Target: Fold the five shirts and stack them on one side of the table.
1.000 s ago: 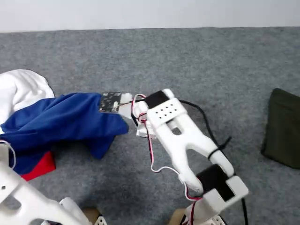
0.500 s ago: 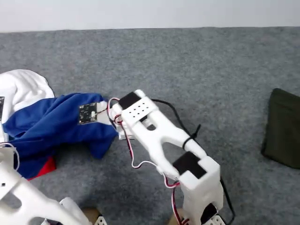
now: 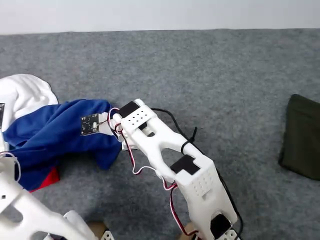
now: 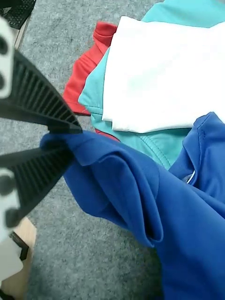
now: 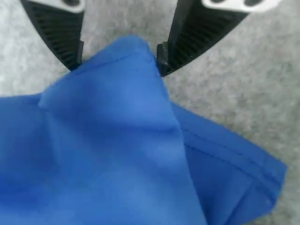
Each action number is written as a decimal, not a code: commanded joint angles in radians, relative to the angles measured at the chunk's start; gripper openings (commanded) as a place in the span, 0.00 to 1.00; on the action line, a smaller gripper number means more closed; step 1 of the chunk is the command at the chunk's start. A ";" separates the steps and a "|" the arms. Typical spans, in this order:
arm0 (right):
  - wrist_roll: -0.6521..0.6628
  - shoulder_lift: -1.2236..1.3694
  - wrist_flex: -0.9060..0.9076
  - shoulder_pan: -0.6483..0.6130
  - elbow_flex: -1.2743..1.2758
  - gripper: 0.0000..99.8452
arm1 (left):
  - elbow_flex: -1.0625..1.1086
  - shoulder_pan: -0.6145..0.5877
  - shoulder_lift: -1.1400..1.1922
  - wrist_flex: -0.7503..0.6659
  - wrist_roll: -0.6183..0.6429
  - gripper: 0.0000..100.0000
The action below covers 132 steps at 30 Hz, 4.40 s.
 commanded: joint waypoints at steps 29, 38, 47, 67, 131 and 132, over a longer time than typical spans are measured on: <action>0.008 -0.289 0.229 0.133 -0.147 0.01 | -0.122 0.000 -0.086 0.018 0.003 0.00; -0.054 -0.621 0.328 0.298 -0.147 0.01 | -0.302 0.181 -0.207 0.014 0.213 0.00; -0.170 -0.898 0.344 0.516 -0.147 0.01 | -0.437 0.413 -0.210 -0.143 0.353 0.00; -0.173 -1.296 0.278 0.960 -0.147 0.01 | -0.484 0.747 -0.219 -0.864 0.178 0.00; -0.063 -1.713 0.332 1.155 0.373 0.01 | -0.595 0.970 -0.164 -0.703 0.101 0.00; -0.061 -1.732 0.331 1.145 0.400 0.01 | -0.579 0.962 -0.160 -0.689 0.101 0.00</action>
